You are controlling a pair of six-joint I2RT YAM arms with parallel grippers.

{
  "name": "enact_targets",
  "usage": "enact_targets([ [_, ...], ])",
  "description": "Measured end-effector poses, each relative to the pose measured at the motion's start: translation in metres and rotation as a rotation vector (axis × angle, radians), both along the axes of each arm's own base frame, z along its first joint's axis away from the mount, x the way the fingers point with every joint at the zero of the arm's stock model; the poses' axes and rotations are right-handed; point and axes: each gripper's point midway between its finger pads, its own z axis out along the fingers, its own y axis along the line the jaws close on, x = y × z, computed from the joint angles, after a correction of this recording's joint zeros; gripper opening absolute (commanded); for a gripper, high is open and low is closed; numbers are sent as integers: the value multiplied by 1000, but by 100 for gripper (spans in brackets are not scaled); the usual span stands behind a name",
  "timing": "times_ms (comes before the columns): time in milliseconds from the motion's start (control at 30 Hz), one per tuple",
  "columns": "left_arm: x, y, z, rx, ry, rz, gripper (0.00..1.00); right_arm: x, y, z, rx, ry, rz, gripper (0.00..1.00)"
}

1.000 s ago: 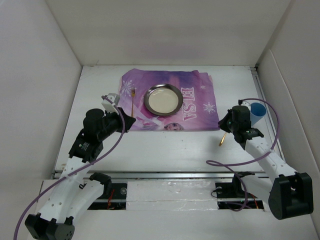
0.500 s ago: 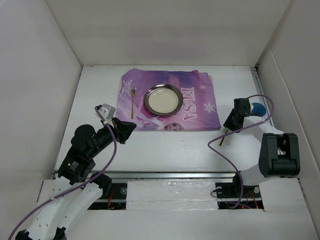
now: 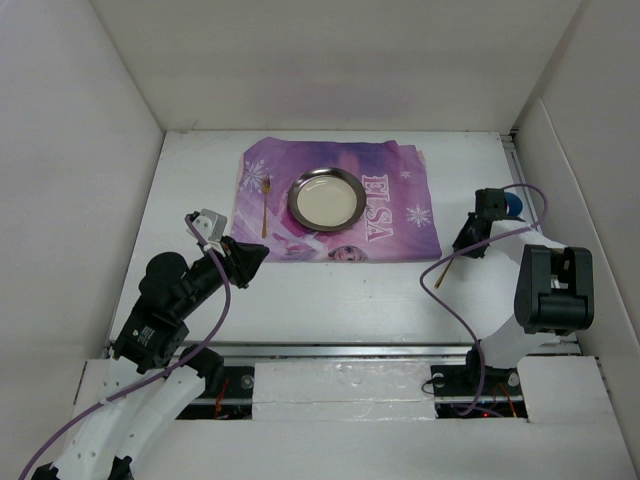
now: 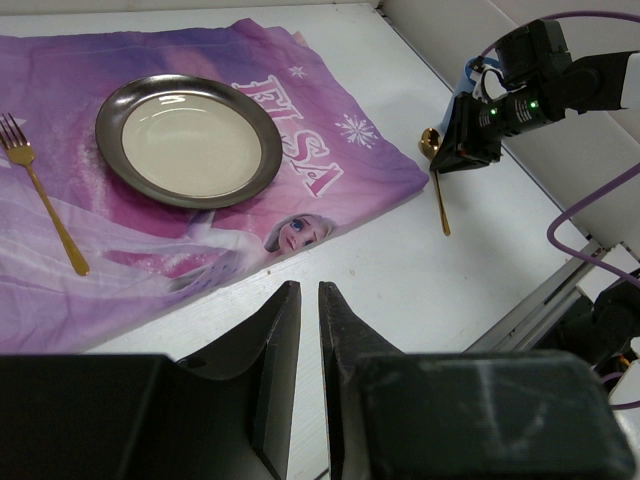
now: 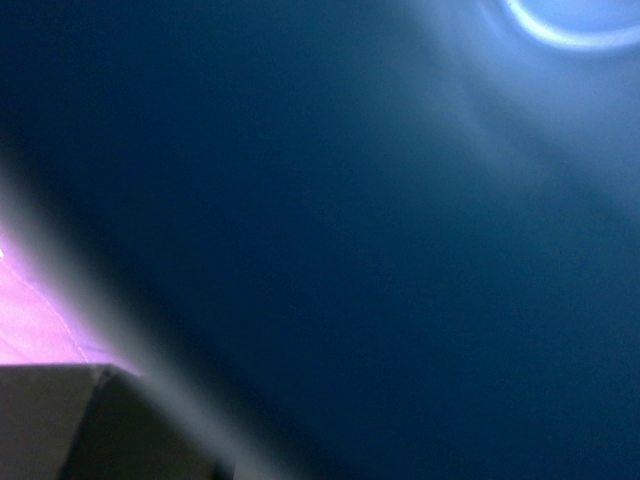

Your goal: Set the dinner table for one person

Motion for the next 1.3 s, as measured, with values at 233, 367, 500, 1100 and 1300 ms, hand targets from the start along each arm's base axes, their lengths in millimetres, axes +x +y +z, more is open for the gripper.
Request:
enact_targets([
  [233,-2,0,2,-1,-11,-2,11,-14,3,8,-1,-6,9,37],
  [367,-2,0,2,1,-12,-3,11,-19,4,23,-10,-45,11,38],
  [500,-2,0,2,1,-12,-3,11,-20,7,13,-2,-14,20,38],
  [1100,-6,3,7,-9,-35,1,11,-24,13,-2,8,58,42,14],
  [1300,-6,5,9,-13,-43,10,11,-27,15,-2,16,80,60,0],
])
